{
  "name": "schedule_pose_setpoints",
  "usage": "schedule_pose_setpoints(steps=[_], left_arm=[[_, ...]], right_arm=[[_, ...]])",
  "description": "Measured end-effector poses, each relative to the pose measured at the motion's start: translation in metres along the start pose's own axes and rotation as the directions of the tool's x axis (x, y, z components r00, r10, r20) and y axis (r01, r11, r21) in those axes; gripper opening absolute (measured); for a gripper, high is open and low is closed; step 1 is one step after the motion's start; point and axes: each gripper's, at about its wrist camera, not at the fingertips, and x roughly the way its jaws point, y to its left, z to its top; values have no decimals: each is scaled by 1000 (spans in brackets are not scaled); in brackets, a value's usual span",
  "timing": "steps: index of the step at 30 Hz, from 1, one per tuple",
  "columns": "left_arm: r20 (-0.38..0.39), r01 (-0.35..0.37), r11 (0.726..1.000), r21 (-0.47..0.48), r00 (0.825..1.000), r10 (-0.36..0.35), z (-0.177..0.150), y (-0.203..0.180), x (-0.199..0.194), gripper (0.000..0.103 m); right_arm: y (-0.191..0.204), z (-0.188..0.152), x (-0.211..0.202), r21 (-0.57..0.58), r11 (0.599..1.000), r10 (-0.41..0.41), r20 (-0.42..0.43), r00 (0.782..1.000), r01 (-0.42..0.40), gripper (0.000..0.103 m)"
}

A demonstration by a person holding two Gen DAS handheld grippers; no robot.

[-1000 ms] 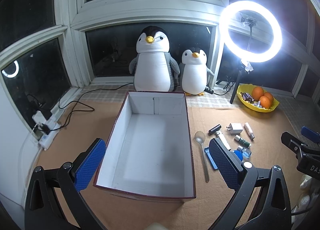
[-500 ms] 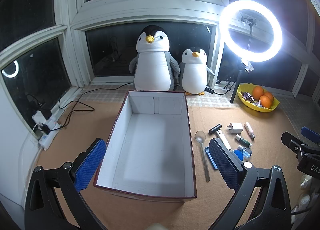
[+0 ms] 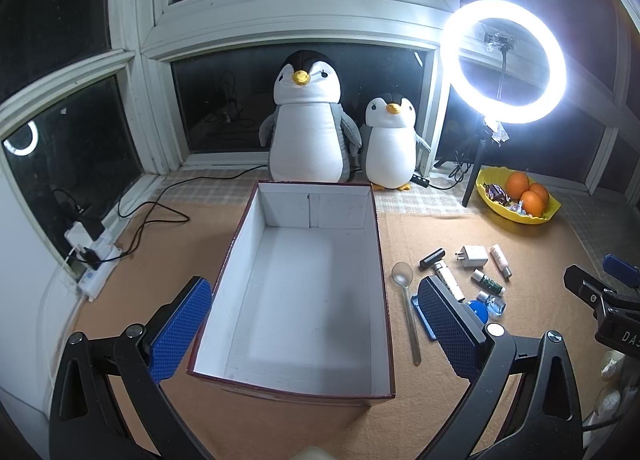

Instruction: Organize rigid objects

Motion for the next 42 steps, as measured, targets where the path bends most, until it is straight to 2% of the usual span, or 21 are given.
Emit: schedule_pose_setpoints(steps=[25,34,42], left_arm=[[-23,-3,1000,5,1000,3,-1,9,13,102],[-56,-87,995,-47,995,84,-7,45,29,102],[-121,-171,980,-103,980,158,-21,85,49,102]], right_arm=[[-1,-5,12,-1,1000,-9,-22,1000,9,102],[-18,-11,20,21,1000,-18,-47,999,19,102],[-33,-19,28,14,999,-47,-66,997,48,102]])
